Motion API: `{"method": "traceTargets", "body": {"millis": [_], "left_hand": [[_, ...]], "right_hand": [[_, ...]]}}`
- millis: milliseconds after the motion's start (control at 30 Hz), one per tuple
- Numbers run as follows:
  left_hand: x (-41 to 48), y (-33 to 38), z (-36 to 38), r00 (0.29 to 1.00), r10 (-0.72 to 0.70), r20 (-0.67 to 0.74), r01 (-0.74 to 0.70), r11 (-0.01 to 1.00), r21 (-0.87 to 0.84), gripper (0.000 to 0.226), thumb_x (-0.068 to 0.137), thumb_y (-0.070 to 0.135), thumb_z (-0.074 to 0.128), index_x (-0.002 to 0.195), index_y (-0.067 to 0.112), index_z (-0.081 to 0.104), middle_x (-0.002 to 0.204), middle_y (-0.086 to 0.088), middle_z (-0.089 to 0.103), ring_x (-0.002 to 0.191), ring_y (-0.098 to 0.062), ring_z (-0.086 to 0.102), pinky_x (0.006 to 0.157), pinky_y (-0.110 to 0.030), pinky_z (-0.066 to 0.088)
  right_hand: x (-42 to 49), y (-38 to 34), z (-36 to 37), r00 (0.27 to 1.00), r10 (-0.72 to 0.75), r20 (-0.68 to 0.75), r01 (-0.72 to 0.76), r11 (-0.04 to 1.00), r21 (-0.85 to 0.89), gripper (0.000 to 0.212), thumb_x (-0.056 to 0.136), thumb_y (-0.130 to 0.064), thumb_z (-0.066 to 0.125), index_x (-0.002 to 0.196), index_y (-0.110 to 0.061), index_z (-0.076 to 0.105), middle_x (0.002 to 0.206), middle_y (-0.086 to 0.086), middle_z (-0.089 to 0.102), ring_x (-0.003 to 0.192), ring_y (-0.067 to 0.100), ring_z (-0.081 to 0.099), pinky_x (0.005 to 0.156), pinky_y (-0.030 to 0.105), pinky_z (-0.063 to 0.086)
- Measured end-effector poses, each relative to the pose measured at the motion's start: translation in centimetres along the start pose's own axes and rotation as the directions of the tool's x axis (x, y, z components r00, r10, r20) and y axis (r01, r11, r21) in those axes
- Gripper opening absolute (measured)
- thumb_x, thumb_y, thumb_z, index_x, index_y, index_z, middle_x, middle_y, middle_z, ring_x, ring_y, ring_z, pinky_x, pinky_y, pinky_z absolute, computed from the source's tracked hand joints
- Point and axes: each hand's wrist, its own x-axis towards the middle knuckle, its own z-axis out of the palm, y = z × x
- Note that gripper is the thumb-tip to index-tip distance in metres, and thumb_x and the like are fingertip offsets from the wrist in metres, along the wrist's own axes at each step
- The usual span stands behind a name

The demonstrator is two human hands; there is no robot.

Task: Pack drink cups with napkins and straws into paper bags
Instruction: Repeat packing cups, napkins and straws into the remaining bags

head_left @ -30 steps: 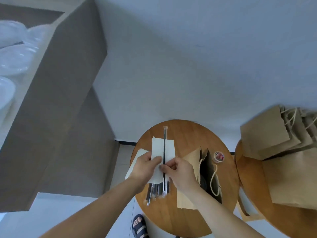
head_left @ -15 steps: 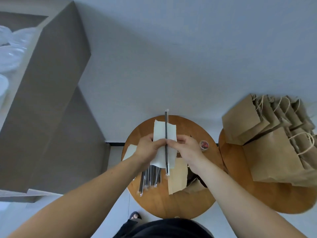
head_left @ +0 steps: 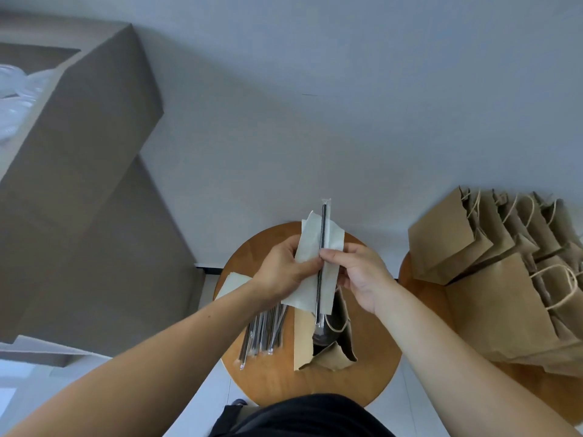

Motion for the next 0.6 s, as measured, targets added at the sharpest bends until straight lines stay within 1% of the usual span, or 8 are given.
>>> {"method": "traceTargets", "body": {"millis": [67, 133, 233, 267, 333, 433, 500, 600], "left_hand": [[0.4, 0.5, 0.9, 0.999, 0.047, -0.003, -0.047, 0.998, 0.035, 0.04, 0.088, 0.03, 0.075, 0.124, 0.026, 0.057, 0.104, 0.007, 0.072, 0.088, -0.008, 0.071, 0.069, -0.022, 0.057], [0.7, 0.9, 1.6, 0.997, 0.073, -0.016, -0.072, 0.997, 0.039, 0.043, 0.088, 0.029, 0.075, 0.127, 0.026, 0.056, 0.105, 0.008, 0.071, 0.09, -0.008, 0.071, 0.072, -0.024, 0.058], [0.9, 1.1, 2.6, 0.997, 0.064, -0.03, -0.064, 0.998, 0.017, 0.04, 0.088, 0.028, 0.075, 0.123, 0.03, 0.056, 0.101, 0.013, 0.072, 0.088, -0.005, 0.071, 0.067, -0.018, 0.055], [1.0, 1.2, 2.8, 0.998, 0.063, -0.032, -0.062, 0.998, 0.024, 0.04, 0.088, 0.028, 0.075, 0.123, 0.03, 0.057, 0.101, 0.014, 0.072, 0.088, -0.005, 0.071, 0.068, -0.018, 0.056], [1.1, 1.2, 3.2, 0.998, 0.057, -0.037, -0.056, 0.998, 0.031, 0.041, 0.087, 0.028, 0.075, 0.125, 0.028, 0.057, 0.104, 0.011, 0.072, 0.091, -0.008, 0.071, 0.074, -0.025, 0.058], [1.5, 1.5, 3.5, 0.998, 0.043, -0.049, -0.041, 0.998, 0.04, 0.042, 0.087, 0.028, 0.075, 0.126, 0.025, 0.058, 0.108, 0.004, 0.073, 0.094, -0.014, 0.072, 0.085, -0.039, 0.059], [1.7, 1.8, 3.6, 0.998, 0.035, -0.055, -0.032, 0.998, 0.056, 0.042, 0.087, 0.028, 0.076, 0.125, 0.024, 0.06, 0.108, 0.002, 0.073, 0.095, -0.017, 0.072, 0.086, -0.043, 0.059], [1.8, 1.8, 3.3, 0.999, 0.013, -0.051, -0.011, 0.999, 0.052, 0.042, 0.085, 0.024, 0.076, 0.124, 0.022, 0.06, 0.108, -0.001, 0.073, 0.096, -0.02, 0.072, 0.088, -0.044, 0.058]], "right_hand": [[0.4, -0.5, -0.8, 1.0, -0.008, 0.004, 0.008, 1.0, 0.011, 0.027, 0.078, -0.019, 0.081, 0.102, -0.008, 0.072, 0.094, 0.006, 0.076, 0.089, 0.025, 0.073, 0.076, 0.037, 0.057], [0.6, -0.9, -1.7, 0.999, 0.01, 0.044, -0.013, 0.999, 0.049, 0.027, 0.078, -0.018, 0.08, 0.103, -0.008, 0.073, 0.096, 0.007, 0.076, 0.09, 0.025, 0.073, 0.072, 0.035, 0.057], [0.8, -1.2, -2.8, 0.994, 0.047, 0.098, -0.054, 0.996, 0.074, 0.029, 0.078, -0.018, 0.08, 0.104, -0.007, 0.073, 0.099, 0.01, 0.076, 0.094, 0.029, 0.072, 0.081, 0.042, 0.058], [0.9, -1.2, -3.1, 0.993, 0.052, 0.11, -0.061, 0.995, 0.081, 0.029, 0.078, -0.017, 0.08, 0.104, -0.006, 0.073, 0.1, 0.011, 0.076, 0.095, 0.031, 0.072, 0.085, 0.045, 0.058], [1.1, -1.2, -3.5, 0.99, 0.059, 0.131, -0.073, 0.992, 0.1, 0.03, 0.079, -0.015, 0.079, 0.105, -0.004, 0.072, 0.101, 0.014, 0.075, 0.095, 0.033, 0.071, 0.086, 0.047, 0.057], [1.5, -1.3, -3.7, 0.991, 0.023, 0.131, -0.031, 0.998, 0.06, 0.029, 0.08, -0.015, 0.078, 0.106, -0.004, 0.071, 0.1, 0.014, 0.075, 0.094, 0.033, 0.072, 0.083, 0.046, 0.058], [1.8, -1.5, -3.7, 0.993, -0.029, 0.114, 0.031, 0.999, -0.01, 0.024, 0.08, -0.017, 0.078, 0.101, -0.006, 0.072, 0.097, 0.012, 0.076, 0.091, 0.031, 0.072, 0.08, 0.044, 0.057], [2.1, -2.0, -3.8, 0.986, -0.112, 0.126, 0.125, 0.987, -0.097, 0.008, 0.08, -0.015, 0.078, 0.086, -0.012, 0.075, 0.087, 0.007, 0.076, 0.081, 0.024, 0.074, 0.064, 0.032, 0.056]]}}
